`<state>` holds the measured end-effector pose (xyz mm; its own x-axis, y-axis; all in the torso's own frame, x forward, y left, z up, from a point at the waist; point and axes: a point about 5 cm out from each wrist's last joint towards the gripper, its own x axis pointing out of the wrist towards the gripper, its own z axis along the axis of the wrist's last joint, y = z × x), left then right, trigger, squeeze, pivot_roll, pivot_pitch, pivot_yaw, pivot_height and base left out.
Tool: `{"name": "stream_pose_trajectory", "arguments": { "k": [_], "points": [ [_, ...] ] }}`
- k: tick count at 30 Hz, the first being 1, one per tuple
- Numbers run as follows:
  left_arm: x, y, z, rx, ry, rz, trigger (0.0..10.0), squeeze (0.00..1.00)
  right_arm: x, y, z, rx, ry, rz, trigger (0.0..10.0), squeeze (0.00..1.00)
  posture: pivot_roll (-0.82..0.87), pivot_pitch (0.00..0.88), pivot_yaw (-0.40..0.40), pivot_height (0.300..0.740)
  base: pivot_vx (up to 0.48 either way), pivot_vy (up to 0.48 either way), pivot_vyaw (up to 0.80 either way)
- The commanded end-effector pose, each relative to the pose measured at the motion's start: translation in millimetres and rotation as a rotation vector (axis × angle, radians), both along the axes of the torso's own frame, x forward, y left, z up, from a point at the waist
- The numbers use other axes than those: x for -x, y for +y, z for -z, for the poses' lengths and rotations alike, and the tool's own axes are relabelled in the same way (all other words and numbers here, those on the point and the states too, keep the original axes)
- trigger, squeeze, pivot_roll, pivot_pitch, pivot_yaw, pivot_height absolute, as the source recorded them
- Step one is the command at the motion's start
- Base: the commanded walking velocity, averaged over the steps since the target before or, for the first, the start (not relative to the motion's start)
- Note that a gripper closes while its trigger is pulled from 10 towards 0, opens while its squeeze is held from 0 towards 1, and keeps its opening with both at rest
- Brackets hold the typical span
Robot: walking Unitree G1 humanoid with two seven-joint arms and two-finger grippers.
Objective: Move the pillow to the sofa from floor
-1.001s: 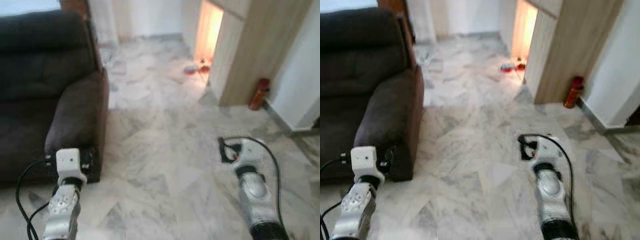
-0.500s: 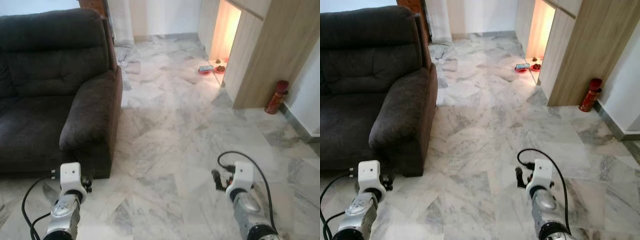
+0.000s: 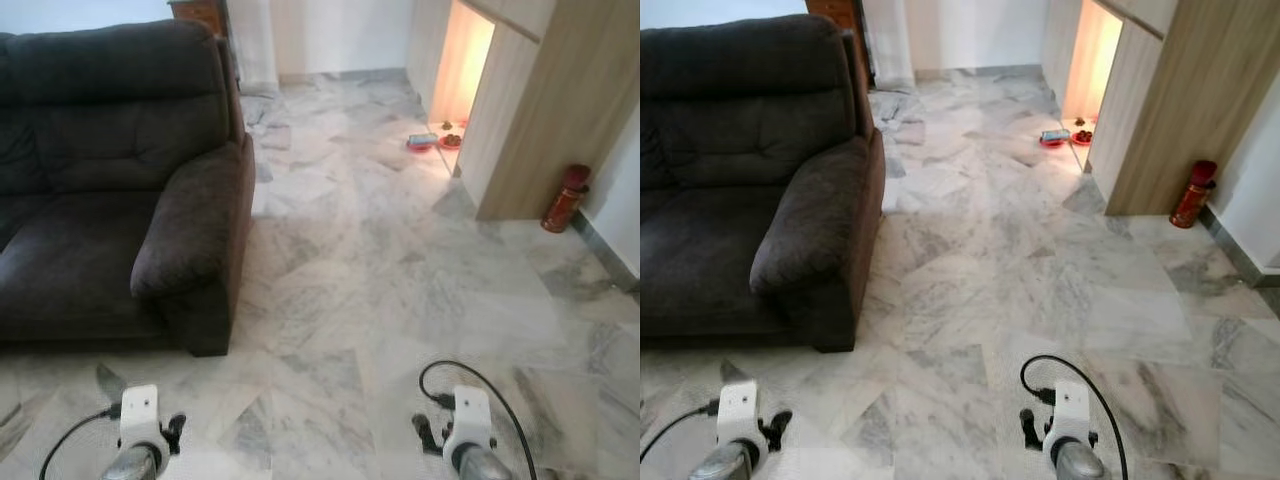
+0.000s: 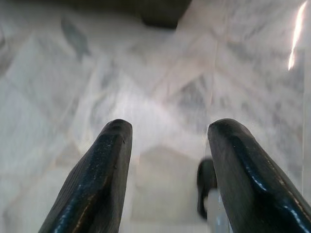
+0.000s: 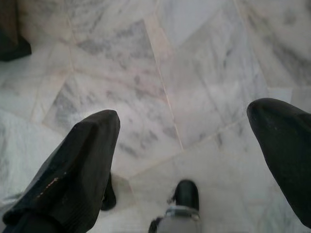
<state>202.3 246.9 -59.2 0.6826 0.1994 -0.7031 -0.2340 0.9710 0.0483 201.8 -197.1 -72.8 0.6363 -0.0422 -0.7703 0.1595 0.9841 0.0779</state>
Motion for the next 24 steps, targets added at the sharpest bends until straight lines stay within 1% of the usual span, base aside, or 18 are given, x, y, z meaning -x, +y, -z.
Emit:
{"name": "stream_pose_trajectory", "arguments": {
  "k": [1,5,8,12,15,19,22,24],
  "points": [
    [11.5,-2.6,8,0.000,0.062,0.004,10.0,0.00,3.9,-1.0,2,-0.003,0.025,0.002,10.0,0.00,-0.09,0.000,0.077,0.740,0.000,0.000,0.00],
    [16.9,-4.4,11,0.013,0.070,-0.031,10.0,0.00,6.2,-2.5,3,-0.015,0.035,0.018,10.0,0.00,-0.09,0.000,0.074,0.740,0.000,0.000,0.00],
    [16.8,-6.3,12,-0.012,0.093,0.027,10.0,0.00,4.5,-1.5,3,-0.009,0.027,0.030,10.0,0.00,-0.09,0.000,0.081,0.740,0.000,0.000,0.00],
    [14.1,-6.2,11,-0.016,0.091,0.045,10.0,0.00,0.7,2.3,1,-0.023,0.010,0.038,10.0,0.00,-0.10,0.000,0.097,0.740,0.000,0.000,0.00],
    [13.9,-6.5,10,-0.022,0.087,0.060,10.0,0.00,-1.1,3.5,0,-0.030,-0.004,0.030,10.0,0.00,-0.08,0.000,0.083,0.740,0.000,0.000,0.00],
    [18.0,-8.8,13,-0.011,0.094,0.052,10.0,0.00,4.7,2.0,3,-0.020,0.011,0.017,10.0,0.00,-0.08,0.000,0.073,0.740,0.000,0.000,0.00],
    [23.3,-10.5,16,-0.002,0.114,0.054,10.0,0.00,2.4,0.2,1,-0.019,0.007,0.031,10.0,0.00,-0.08,0.000,0.075,0.740,0.000,0.000,0.00],
    [26.7,-7.8,17,-0.010,0.131,0.051,10.0,0.00,1.7,0.4,1,-0.016,0.008,0.028,10.0,0.00,-0.09,0.000,0.079,0.740,0.000,0.000,0.00]
  ]
}}
